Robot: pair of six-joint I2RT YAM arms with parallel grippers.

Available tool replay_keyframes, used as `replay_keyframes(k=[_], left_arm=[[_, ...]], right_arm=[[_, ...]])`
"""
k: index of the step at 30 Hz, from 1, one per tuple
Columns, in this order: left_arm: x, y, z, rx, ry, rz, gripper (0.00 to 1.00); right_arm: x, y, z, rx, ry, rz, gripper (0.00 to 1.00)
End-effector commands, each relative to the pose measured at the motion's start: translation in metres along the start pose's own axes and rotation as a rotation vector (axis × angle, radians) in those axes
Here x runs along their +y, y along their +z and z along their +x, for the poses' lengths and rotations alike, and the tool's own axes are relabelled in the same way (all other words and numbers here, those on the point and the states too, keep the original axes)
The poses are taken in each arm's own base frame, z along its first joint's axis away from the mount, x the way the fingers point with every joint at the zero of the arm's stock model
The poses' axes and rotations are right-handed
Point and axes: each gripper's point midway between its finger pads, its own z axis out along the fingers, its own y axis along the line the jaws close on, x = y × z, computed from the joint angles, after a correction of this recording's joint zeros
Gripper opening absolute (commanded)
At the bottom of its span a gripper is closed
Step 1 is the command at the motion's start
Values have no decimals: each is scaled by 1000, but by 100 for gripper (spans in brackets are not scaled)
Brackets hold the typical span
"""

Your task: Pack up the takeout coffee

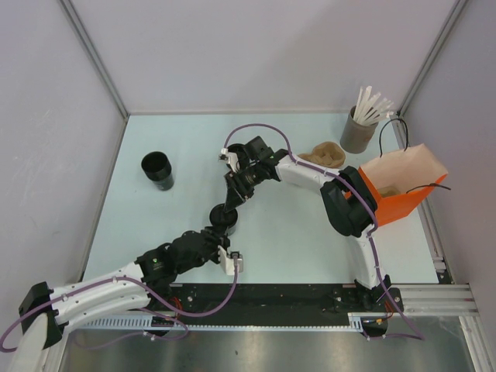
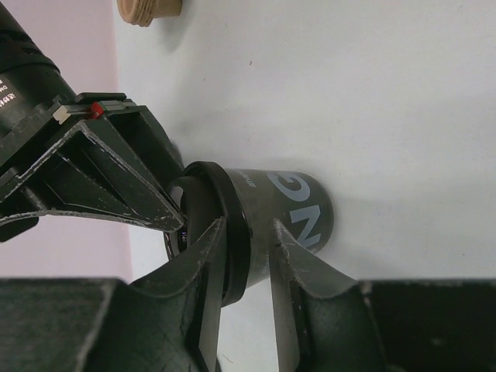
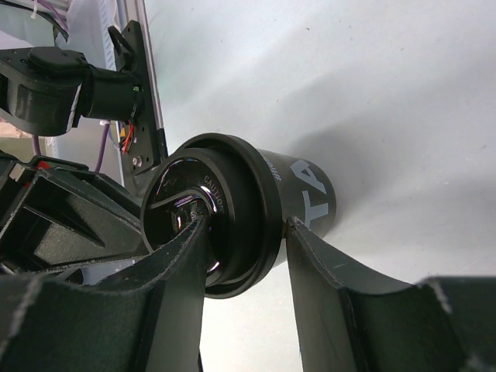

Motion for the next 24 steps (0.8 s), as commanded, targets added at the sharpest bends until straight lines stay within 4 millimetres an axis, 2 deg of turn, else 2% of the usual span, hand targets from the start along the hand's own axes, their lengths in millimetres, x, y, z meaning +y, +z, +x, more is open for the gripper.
replay_keyframes(k=[1,5,8,12,18,20,22,23,24], left_arm=[[-24,-4,39,156,20,61,30],[-29,-5,43,169,32,80,15],[-33,-5,47,187,36,94,10],[-41,-6,50,190,41,121,8],[-47,-8,54,205,30,139,12],[-35,-7,50,194,4,88,13],[-12,-7,40,168,-39,19,26],[-4,-7,36,158,-54,1,29],[13,-8,27,134,-74,-36,33]], right_arm=[[-63,23,94,249,71,234,46],[-63,23,94,251,70,234,46],[-63,23,96,255,69,234,45],[-63,22,96,256,71,233,46],[-63,22,96,256,65,234,45],[-64,22,96,256,68,233,45],[-63,22,97,259,70,234,45],[-64,23,97,260,70,237,45],[-64,22,97,259,70,239,45]])
